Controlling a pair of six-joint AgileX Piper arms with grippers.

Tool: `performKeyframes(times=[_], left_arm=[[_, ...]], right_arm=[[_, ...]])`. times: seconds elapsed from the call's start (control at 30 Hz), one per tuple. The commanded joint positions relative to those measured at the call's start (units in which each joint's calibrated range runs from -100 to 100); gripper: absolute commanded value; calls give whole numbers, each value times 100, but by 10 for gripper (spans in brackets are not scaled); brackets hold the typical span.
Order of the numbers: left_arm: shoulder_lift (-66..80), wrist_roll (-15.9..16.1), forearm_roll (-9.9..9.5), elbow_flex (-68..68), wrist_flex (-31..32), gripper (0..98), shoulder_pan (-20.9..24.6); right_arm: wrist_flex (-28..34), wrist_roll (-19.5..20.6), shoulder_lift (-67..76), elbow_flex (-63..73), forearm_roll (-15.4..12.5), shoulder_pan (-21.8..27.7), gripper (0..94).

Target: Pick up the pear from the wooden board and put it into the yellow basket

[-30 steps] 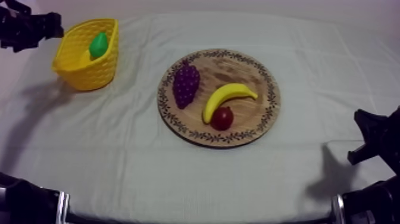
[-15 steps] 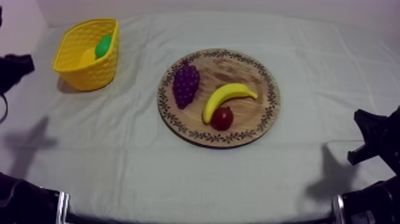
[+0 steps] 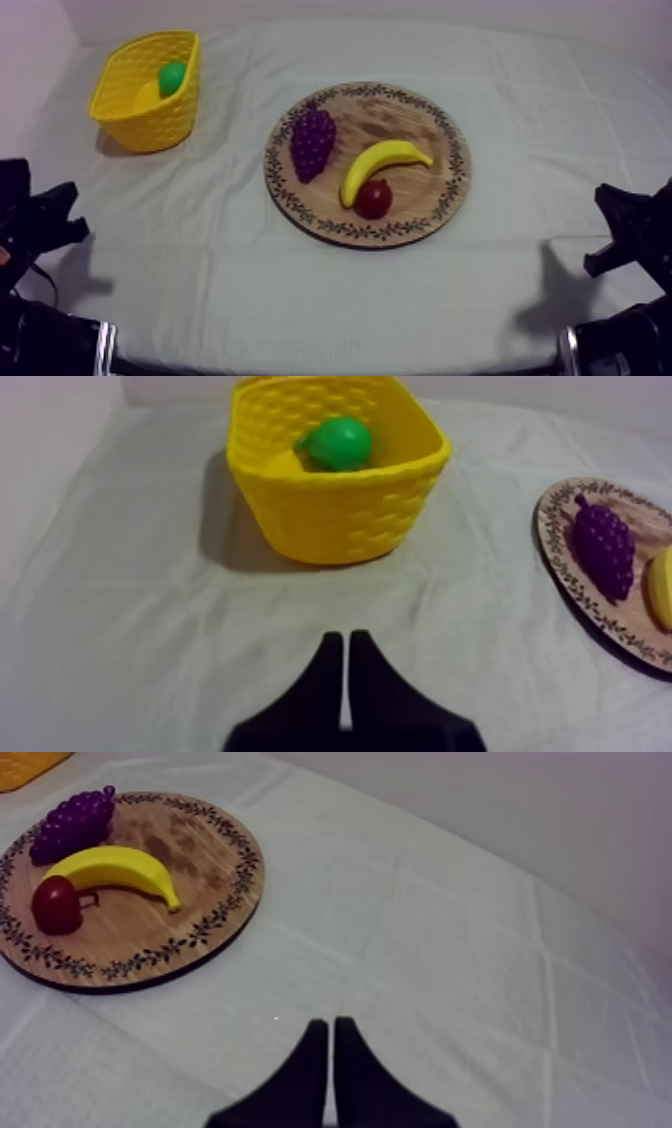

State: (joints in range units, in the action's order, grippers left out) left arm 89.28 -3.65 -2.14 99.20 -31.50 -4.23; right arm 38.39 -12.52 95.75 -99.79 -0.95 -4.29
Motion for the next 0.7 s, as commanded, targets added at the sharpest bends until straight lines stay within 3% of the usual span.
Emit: performKeyframes(times=[0.0,0.27,0.67], left_arm=[[595,37,9,28,-30,0,15],[1045,-829,16,66,-49,0,116],[1072,-856,16,69,-51,0,123]], right_arm=[[0,-3,1,1,0,0,3],[0,-2,1,1,0,0,3],[0,-1,1,1,0,0,3]])
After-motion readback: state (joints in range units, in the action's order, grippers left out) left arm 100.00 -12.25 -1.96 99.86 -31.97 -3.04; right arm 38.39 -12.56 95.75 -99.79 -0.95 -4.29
